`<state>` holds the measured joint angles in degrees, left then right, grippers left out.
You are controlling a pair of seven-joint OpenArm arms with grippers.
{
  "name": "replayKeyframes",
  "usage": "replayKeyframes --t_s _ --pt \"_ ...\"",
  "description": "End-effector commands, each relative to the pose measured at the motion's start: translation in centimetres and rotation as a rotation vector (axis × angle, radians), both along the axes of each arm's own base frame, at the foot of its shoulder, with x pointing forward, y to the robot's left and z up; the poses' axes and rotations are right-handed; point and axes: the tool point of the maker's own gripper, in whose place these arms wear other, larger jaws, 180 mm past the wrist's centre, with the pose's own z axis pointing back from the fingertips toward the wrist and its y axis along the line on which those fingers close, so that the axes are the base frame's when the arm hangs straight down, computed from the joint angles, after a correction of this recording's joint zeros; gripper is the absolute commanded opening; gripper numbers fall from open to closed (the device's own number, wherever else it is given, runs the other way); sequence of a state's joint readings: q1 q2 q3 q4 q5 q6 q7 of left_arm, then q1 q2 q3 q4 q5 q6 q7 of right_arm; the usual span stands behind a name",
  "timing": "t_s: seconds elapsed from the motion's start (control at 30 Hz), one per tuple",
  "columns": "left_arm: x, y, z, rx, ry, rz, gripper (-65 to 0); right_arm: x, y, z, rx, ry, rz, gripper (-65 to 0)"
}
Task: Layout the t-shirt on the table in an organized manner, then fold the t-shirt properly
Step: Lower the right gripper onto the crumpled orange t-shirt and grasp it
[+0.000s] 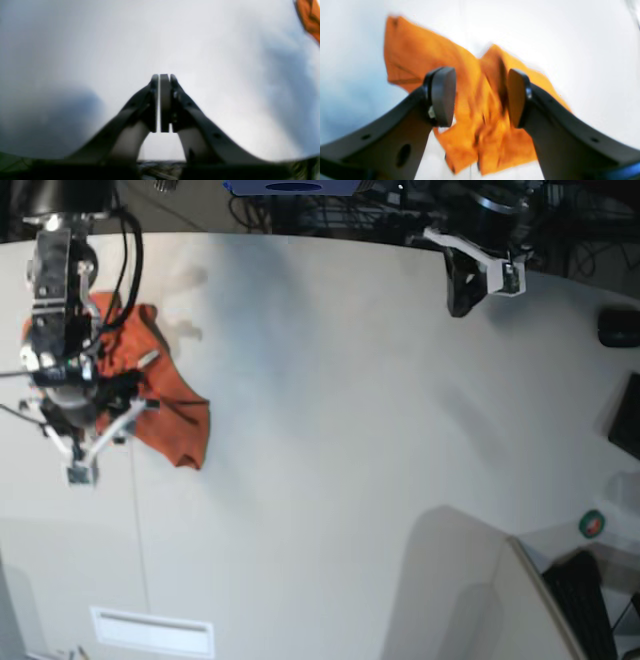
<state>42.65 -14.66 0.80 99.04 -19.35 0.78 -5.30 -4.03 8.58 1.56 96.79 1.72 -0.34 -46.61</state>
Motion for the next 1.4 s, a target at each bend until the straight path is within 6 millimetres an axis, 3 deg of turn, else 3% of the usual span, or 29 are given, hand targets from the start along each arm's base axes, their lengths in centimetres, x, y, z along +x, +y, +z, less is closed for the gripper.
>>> replayKeyframes --t_s 0.0,0.1,0.23,0.47,0.63,0.7,0.87,0.93,1.0,1.1,1.13,1.2,1.37 --pt "0.1 -0.2 0.7 -0.006 -0.029 -0.001 -60.9 1.6 0.9 0.6 -0.017 -0.013 0.051 -33.0" --pt "0.2 -0.8 0.6 -0.029 -0.033 0.021 -60.7 3.9 2.4 0.4 -0.064 0.007 0.139 -33.0" --pt "0.7 -1.0 0.8 -0.039 -0.046 0.031 -61.4 5.3 3.5 -0.3 -0.035 0.025 0.132 -32.9" --pt "1.4 -0.6 0.4 -0.025 -0.049 0.028 -61.4 8.3 4.3 -2.5 -0.052 0.052 0.112 -32.0" --pt "1.6 -0.4 -0.1 -0.021 -0.044 0.031 -61.4 9.0 5.6 -2.6 -0.113 0.022 0.074 -18.3" --pt "2.0 -0.4 -0.1 -0.02 -0.05 0.032 -61.4 9.1 5.8 -2.7 -0.146 0.006 0.071 -17.0" --pt "1.7 -0.1 -0.9 -0.014 -0.028 0.037 -61.4 8.2 5.4 -5.4 -0.175 0.085 0.073 -17.6" --pt "1.6 0.0 -1.3 -0.011 -0.019 0.039 -61.4 8.0 5.2 -5.9 -0.179 0.103 0.073 -24.2" --pt "1.5 0.1 -1.5 -0.01 -0.013 0.04 -61.4 8.0 5.1 -5.9 -0.18 0.104 0.076 -35.4" --pt "1.3 0.2 -1.8 -0.008 -0.006 0.041 -61.4 8.0 5.1 -5.8 -0.179 0.107 0.075 -59.7" --pt "1.4 0.2 -1.8 -0.007 -0.006 0.04 -61.4 8.0 5.4 -5.8 -0.175 0.107 0.077 -65.0" --pt "1.3 0.4 -1.8 0.002 -0.005 0.034 -61.1 8.0 5.6 -5.8 -0.172 0.105 0.078 -65.0" --pt "2.4 1.0 -1.9 0.018 -0.017 0.03 -60.9 8.8 8.9 -3.5 -0.112 0.031 0.097 -65.0"
